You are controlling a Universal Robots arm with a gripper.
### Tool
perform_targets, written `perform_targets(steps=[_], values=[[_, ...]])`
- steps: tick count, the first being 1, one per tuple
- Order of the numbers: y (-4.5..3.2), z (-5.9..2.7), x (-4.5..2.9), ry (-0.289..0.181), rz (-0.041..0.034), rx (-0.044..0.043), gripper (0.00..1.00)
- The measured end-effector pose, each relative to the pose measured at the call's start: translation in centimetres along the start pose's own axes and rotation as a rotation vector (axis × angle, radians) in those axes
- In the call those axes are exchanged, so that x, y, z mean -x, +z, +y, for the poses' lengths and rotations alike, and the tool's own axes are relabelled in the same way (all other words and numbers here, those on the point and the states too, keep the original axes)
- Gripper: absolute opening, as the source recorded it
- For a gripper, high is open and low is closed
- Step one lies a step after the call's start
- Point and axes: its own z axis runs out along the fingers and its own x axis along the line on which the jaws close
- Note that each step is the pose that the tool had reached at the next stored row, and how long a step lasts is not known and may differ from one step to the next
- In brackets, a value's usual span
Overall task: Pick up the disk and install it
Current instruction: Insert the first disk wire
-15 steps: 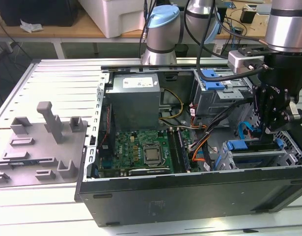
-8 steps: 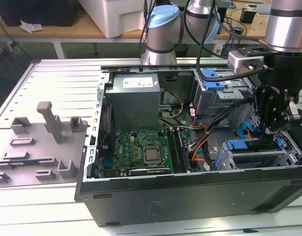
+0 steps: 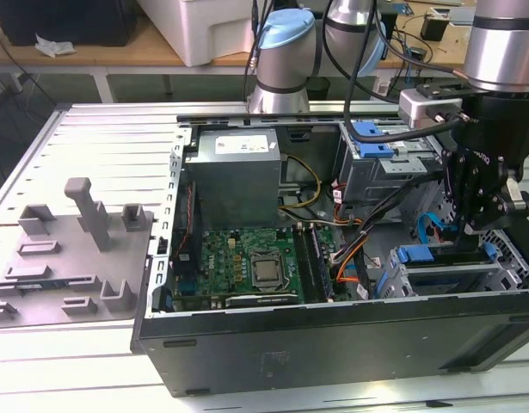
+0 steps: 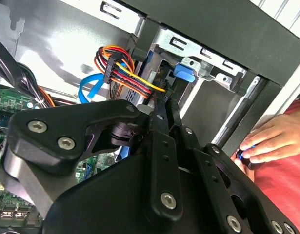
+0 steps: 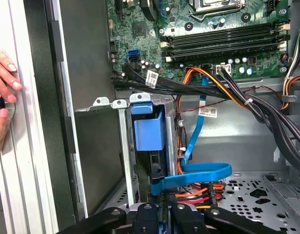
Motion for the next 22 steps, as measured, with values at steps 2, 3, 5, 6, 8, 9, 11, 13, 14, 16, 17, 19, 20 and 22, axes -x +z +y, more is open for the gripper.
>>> perform_targets(steps=[2, 3, 5, 6, 8, 9, 11, 13, 14, 16, 17, 19, 20, 22], values=[[-0.07, -0.01, -0.02, 0.000, -0.0010, 0.0001, 0.17], [-0.20, -0.02, -0.05, 0.000, -0.0013, 0.0001, 0.17], [-0.58, -0.07, -0.14, 0.000, -0.0004, 0.0001, 0.17], [-0.65, -0.07, -0.16, 0.000, -0.0005, 0.0000, 0.17], [-0.66, -0.08, -0.16, 0.000, -0.0008, 0.0001, 0.17], [-0.67, -0.08, -0.16, 0.000, -0.0011, 0.0001, 0.17], [-0.69, -0.08, -0.16, 0.000, -0.0025, 0.0001, 0.17], [-0.69, -0.08, -0.16, 0.001, -0.0064, 0.0004, 0.17], [-0.69, -0.08, -0.16, 0.001, -0.0085, 0.0005, 0.17], [-0.68, -0.08, -0.17, 0.001, -0.0129, 0.0007, 0.17], [-0.68, -0.08, -0.18, 0.002, -0.0146, 0.0008, 0.17], [-0.68, -0.08, -0.19, 0.002, -0.0195, 0.0009, 0.17], [-0.68, -0.08, -0.19, 0.002, -0.0216, 0.0010, 0.17], [-0.67, -0.08, -0.19, 0.002, -0.0224, 0.0011, 0.17]])
